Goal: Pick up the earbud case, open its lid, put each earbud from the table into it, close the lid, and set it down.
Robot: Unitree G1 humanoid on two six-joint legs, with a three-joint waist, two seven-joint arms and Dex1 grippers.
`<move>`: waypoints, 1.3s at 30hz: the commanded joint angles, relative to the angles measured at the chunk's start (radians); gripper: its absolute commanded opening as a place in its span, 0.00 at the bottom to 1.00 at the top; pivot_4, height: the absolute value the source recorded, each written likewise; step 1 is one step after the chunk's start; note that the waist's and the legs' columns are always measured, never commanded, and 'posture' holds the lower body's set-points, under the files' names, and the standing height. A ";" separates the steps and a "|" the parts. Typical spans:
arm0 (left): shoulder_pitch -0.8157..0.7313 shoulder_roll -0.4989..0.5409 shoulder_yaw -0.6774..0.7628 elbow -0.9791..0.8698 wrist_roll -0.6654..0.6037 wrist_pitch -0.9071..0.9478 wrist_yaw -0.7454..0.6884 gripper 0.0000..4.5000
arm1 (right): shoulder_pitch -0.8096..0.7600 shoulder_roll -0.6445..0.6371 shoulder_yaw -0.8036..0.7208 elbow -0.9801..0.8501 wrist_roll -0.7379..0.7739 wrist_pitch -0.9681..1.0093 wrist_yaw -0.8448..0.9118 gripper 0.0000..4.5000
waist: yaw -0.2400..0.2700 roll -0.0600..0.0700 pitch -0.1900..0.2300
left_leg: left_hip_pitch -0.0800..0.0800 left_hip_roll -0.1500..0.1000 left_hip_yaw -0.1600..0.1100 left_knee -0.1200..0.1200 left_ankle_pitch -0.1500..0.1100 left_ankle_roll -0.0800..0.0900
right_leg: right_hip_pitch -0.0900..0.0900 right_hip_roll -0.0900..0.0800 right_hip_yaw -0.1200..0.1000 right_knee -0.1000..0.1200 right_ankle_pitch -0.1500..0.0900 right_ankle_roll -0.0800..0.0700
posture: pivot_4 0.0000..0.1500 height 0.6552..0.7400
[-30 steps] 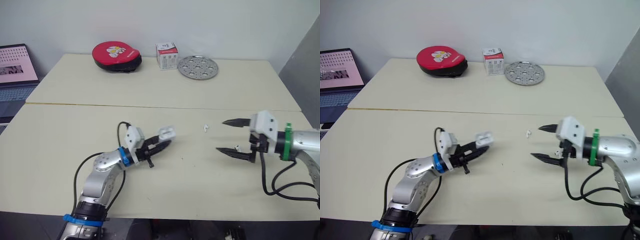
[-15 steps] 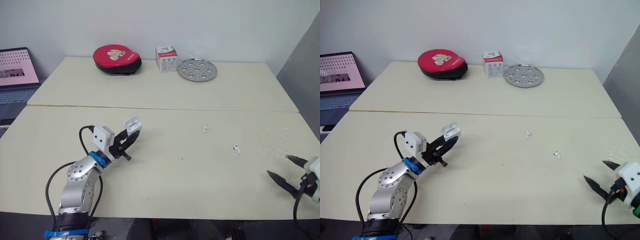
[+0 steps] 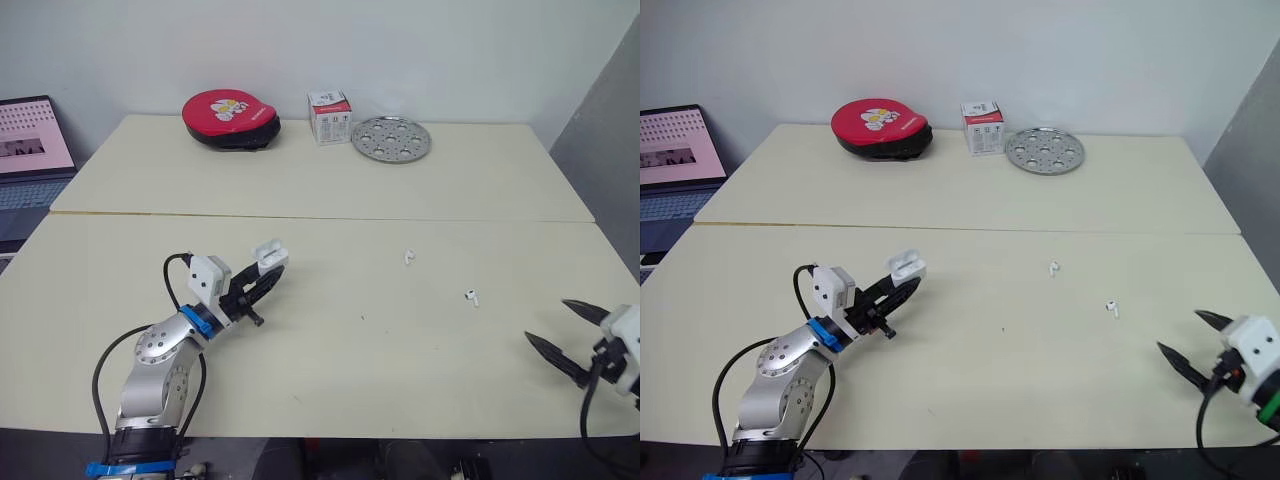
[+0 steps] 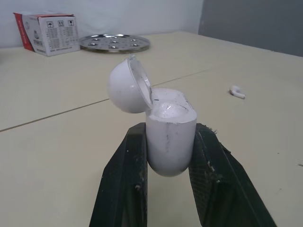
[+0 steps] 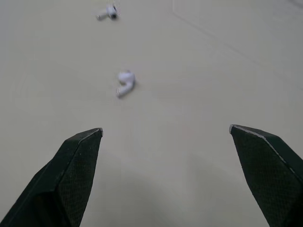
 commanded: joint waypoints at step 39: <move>-0.037 -0.051 -0.136 -0.020 0.006 -0.051 -0.046 0.18 | -0.674 0.579 0.545 0.232 -0.299 0.495 -0.758 0.14 | 0.004 0.000 -0.001 | -0.003 0.000 0.000 -0.001 0.000 0.000 | -0.005 0.000 -0.001 0.001 0.000 0.000 | 1.00 1.00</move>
